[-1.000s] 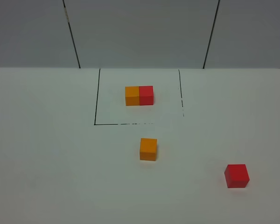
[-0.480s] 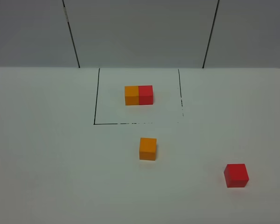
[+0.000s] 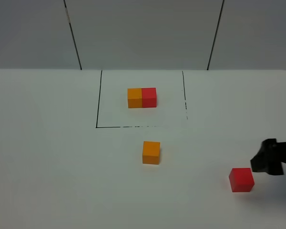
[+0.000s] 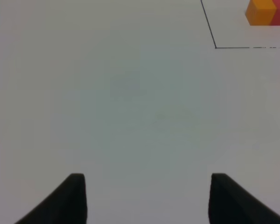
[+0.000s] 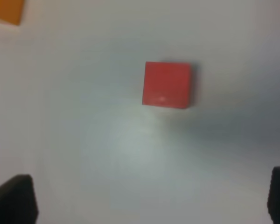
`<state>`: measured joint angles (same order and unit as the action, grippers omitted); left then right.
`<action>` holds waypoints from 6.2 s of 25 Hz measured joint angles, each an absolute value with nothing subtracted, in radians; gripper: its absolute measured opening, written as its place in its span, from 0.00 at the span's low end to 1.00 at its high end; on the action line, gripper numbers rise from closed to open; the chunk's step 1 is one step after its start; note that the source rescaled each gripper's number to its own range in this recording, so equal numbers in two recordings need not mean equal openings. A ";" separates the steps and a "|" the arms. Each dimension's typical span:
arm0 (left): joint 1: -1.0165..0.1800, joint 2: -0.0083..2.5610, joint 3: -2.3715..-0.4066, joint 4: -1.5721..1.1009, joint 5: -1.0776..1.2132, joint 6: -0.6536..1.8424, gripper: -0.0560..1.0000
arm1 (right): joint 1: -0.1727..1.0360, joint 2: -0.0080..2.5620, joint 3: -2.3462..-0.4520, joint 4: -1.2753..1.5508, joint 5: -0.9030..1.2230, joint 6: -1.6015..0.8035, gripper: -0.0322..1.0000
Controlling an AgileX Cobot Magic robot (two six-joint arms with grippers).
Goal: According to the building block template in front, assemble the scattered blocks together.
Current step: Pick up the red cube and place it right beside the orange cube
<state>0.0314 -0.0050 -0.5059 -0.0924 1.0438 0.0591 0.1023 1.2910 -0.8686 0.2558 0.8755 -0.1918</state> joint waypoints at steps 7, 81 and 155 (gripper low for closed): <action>0.031 -0.005 -0.506 -0.093 1.044 0.059 0.28 | 0.242 1.597 -0.939 0.145 0.745 -0.067 1.00; 0.031 -0.005 -0.506 -0.093 1.044 0.059 0.28 | 0.243 1.913 -0.956 0.025 0.643 0.119 0.24; 0.031 -0.005 -0.506 -0.093 1.044 0.059 0.28 | 0.584 2.355 -1.792 -0.125 1.114 -0.860 0.04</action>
